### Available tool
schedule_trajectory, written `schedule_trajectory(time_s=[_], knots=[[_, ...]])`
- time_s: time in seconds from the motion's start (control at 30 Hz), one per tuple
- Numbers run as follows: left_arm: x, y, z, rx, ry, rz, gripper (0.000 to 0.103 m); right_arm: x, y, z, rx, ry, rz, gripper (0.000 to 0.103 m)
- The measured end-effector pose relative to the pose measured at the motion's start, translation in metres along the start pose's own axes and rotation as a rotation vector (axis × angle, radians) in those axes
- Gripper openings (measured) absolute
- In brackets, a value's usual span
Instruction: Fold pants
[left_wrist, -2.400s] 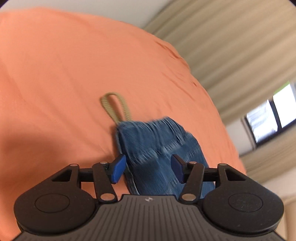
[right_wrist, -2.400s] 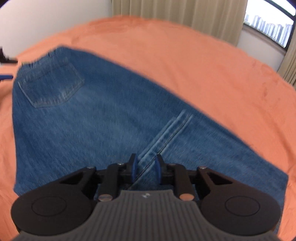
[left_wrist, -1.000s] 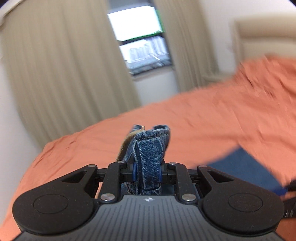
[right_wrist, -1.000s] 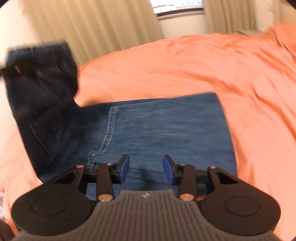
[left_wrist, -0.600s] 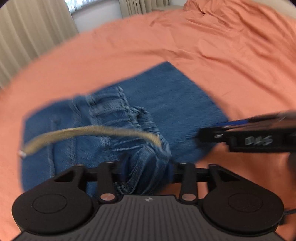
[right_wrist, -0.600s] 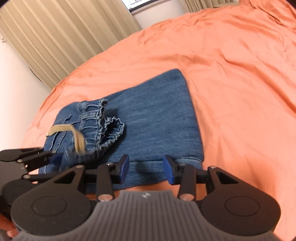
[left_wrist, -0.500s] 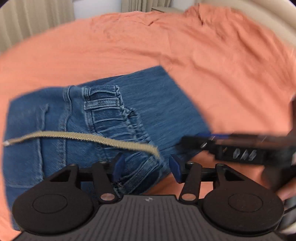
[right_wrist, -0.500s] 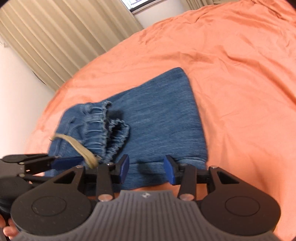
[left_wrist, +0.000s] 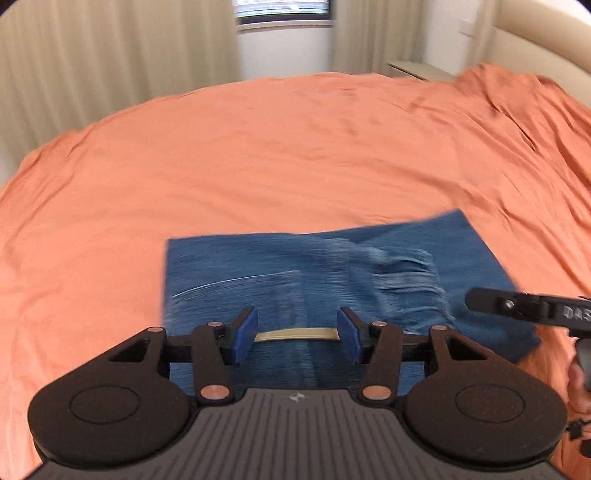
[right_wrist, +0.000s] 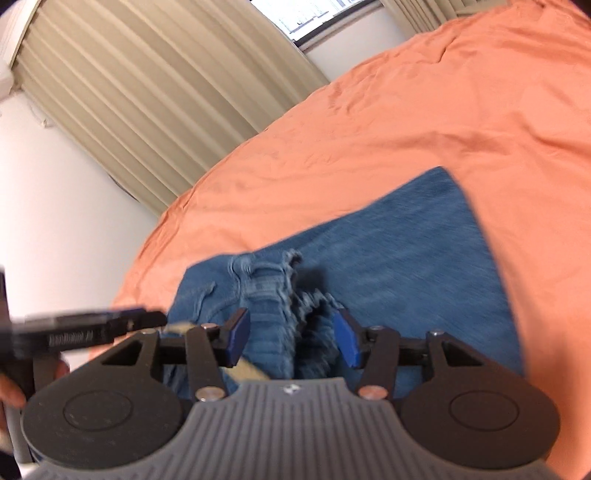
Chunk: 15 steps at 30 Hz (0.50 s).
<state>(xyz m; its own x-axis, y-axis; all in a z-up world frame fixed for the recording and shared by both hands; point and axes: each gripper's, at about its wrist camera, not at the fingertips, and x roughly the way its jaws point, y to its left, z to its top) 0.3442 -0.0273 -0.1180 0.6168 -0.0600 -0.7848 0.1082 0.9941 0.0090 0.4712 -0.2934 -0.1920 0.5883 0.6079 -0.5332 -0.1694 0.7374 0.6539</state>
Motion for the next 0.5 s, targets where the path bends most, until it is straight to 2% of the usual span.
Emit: schedule_trajectory(time_s=[0.1, 0.2, 0.27, 0.3, 0.33, 0.4, 0.43, 0.5], knots=[[0.005, 0.026, 0.001, -0.059, 0.011, 0.002, 0.059, 0.034, 0.007, 0.016, -0.014, 0.034, -0.048, 0.048], [0.001, 0.055, -0.002, -0.084, 0.011, 0.033, 0.059, 0.063, 0.006, 0.026, 0.023, 0.078, -0.028, 0.046], [-0.001, 0.071, -0.007, -0.114, 0.014, 0.031, 0.059, 0.078, 0.005, 0.028, 0.056, 0.113, -0.025, 0.038], [-0.002, 0.077, -0.010, -0.125, 0.016, 0.030, 0.059, 0.079, 0.006, 0.028, 0.072, 0.117, -0.020, 0.028], [-0.003, 0.083, -0.012, -0.133, 0.017, 0.029, 0.059, 0.077, 0.008, 0.030, 0.081, 0.115, -0.011, 0.020], [0.000, 0.090, -0.013, -0.144, 0.013, 0.013, 0.057, 0.061, 0.019, 0.035, 0.105, 0.102, 0.023, 0.012], [-0.001, 0.093, -0.014, -0.152, 0.009, -0.006, 0.052, 0.049, 0.027, 0.037, 0.108, 0.093, 0.042, 0.011], [0.001, 0.096, -0.012, -0.171, 0.004, -0.057, 0.050, 0.019, 0.047, 0.041, 0.098, 0.053, 0.084, 0.010]])
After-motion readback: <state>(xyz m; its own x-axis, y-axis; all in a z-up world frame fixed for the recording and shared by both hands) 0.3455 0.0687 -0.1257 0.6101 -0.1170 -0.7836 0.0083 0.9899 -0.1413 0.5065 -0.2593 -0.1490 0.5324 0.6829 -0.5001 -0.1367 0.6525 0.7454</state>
